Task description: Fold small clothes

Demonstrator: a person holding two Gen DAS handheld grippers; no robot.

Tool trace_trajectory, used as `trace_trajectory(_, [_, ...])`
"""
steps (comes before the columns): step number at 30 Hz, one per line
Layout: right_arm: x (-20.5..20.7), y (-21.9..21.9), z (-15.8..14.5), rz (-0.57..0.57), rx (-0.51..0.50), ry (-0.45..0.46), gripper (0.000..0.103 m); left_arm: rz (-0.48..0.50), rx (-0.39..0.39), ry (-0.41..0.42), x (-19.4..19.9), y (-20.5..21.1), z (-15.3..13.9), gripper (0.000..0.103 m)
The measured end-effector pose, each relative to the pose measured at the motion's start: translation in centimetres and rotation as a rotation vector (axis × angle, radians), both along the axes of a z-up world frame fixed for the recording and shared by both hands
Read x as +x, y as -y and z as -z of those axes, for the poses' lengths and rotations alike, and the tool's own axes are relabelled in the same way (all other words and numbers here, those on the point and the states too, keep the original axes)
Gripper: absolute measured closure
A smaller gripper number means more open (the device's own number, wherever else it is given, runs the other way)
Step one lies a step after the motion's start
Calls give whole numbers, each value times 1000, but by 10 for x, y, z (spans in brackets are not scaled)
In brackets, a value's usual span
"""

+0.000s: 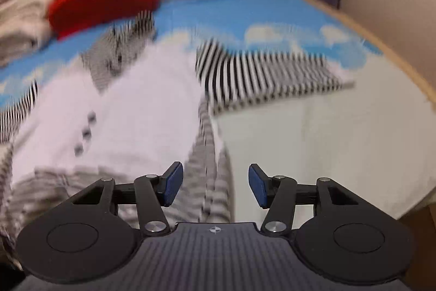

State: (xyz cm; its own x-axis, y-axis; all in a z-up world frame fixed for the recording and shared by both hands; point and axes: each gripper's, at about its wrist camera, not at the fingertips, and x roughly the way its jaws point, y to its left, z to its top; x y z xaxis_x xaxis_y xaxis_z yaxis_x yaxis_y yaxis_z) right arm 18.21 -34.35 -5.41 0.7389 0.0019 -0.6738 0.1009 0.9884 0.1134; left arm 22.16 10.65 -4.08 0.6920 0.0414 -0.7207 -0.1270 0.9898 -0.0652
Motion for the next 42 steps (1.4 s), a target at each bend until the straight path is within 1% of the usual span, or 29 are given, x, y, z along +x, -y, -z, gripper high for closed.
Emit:
trace_trajectory(2, [6,3,-20,13,20,47,47,-22,23,56,11,-6,-18,42])
trace_trajectory(4, [15,4,-39,24,45,101,47,-63,34,82,30,-17,-36,39])
trace_trajectory(7, [29,1,-71,38,61,184,47,-121,-3,110,61,-40,-60,38])
trace_trajectory(8, [32,-1,-79,31,54,204,47,-131,3,129,72,-46,-65,38])
trace_trajectory(10, [52,-12,-91,-3,24,222,45,-169,64,157,94,-59,-68,38])
trace_trajectory(12, [72,-25,-99,-46,16,225,37,-212,107,179,114,-73,-66,38])
trace_trajectory(13, [83,-34,-104,-69,7,226,36,-224,104,175,124,-83,-62,38])
trace_trajectory(15, [104,-52,-112,-121,2,229,36,-252,72,158,144,-105,-50,38])
trace_trajectory(17, [120,-69,-118,-154,6,239,35,-300,55,143,157,-129,-36,39])
trace_trajectory(19, [137,-88,-118,-195,3,240,35,-355,43,117,167,-155,-16,41])
trace_trajectory(21, [151,-101,-112,-236,0,247,35,-391,31,77,166,-179,6,48])
trace_trajectory(22, [157,-108,-105,-258,-3,256,34,-408,21,43,162,-191,18,57])
trace_trajectory(23, [160,-112,-98,-269,-5,261,34,-435,11,2,162,-203,28,60])
trace_trajectory(24, [163,-116,-86,-276,-9,255,34,-470,-6,-17,160,-216,34,60])
trace_trajectory(25, [167,-120,-74,-269,-17,220,35,-498,-25,-21,159,-228,39,60])
trace_trajectory(26, [174,-123,-65,-254,-21,166,37,-531,-45,-25,158,-243,44,60])
trace_trajectory(27, [182,-126,-58,-246,5,117,45,-562,-64,-25,156,-254,49,60])
trace_trajectory(28, [188,-127,-54,-253,44,97,51,-593,-85,-26,153,-263,52,60])
trace_trajectory(29, [194,-130,-52,-272,76,88,60,-632,-121,-34,151,-275,58,60])
trace_trajectory(30, [198,-134,-51,-290,84,87,67,-662,-156,-35,149,-283,61,60])
trace_trajectory(33, [205,-145,-49,-322,4,114,69,-737,-250,-41,146,-306,74,58])
trace_trajectory(34, [207,-144,-47,-321,3,106,69,-754,-278,-56,146,-310,79,58])
trace_trajectory(36, [212,-141,-45,-321,40,75,69,-775,-323,-77,145,-315,89,58])
trace_trajectory(37, [215,-138,-44,-319,61,59,69,-777,-312,-64,144,-313,89,58])
trace_trajectory(38, [217,-138,-42,-314,71,50,69,-771,-293,-60,146,-313,89,60])
trace_trajectory(39, [219,-137,-40,-305,74,42,69,-765,-279,-61,147,-312,87,66])
trace_trajectory(40, [220,-136,-38,-298,75,39,69,-759,-277,-61,148,-311,86,98])
trace_trajectory(41, [220,-135,-36,-290,74,36,69,-766,-263,-65,149,-309,82,103])
trace_trajectory(42, [221,-134,-34,-278,74,29,69,-775,-231,-54,150,-304,75,103])
